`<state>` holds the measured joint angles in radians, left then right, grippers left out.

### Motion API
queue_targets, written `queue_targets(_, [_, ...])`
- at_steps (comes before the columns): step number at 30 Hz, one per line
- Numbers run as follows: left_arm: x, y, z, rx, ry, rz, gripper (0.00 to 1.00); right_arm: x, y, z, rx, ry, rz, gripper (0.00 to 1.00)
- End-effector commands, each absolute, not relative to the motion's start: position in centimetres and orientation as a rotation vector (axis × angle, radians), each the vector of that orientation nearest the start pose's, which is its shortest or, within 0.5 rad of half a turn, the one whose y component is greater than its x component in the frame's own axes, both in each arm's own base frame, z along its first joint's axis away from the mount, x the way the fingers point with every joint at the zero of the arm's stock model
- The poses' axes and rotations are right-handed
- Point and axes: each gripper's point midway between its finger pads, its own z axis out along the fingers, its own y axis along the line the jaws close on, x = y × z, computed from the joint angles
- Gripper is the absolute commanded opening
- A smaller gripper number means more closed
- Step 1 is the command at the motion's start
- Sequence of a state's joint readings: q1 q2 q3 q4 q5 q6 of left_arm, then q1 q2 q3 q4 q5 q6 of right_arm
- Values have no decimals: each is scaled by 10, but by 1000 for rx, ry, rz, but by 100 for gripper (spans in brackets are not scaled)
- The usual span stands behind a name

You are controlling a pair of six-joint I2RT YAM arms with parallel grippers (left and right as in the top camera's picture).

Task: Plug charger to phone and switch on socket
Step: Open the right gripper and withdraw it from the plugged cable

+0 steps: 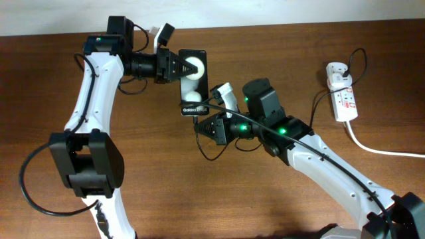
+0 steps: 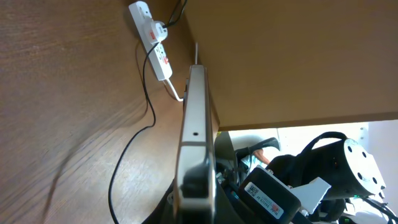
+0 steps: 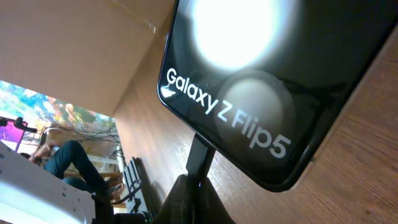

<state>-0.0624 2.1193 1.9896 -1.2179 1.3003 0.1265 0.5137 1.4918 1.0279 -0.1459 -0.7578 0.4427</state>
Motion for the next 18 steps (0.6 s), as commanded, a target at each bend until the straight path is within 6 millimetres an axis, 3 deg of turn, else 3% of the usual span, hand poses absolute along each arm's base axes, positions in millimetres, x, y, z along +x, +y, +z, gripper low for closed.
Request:
queue_targets(1, [415,-202,243,441,2348,-1746,0,334,290,236,-481,2121,1219,4])
queue_targets(11, [416,-202,243,447,2342,-1740,0,328,288,226,-471,2181,1222,6])
queue_targets(14, [418,-196,243,430,2340,-1734,0,323,288,224,-479,2198,1240,21])
queue_targets(18, [423,-187,242,403,2340,-1719,0,320,287,219,-474,2226,1243,28])
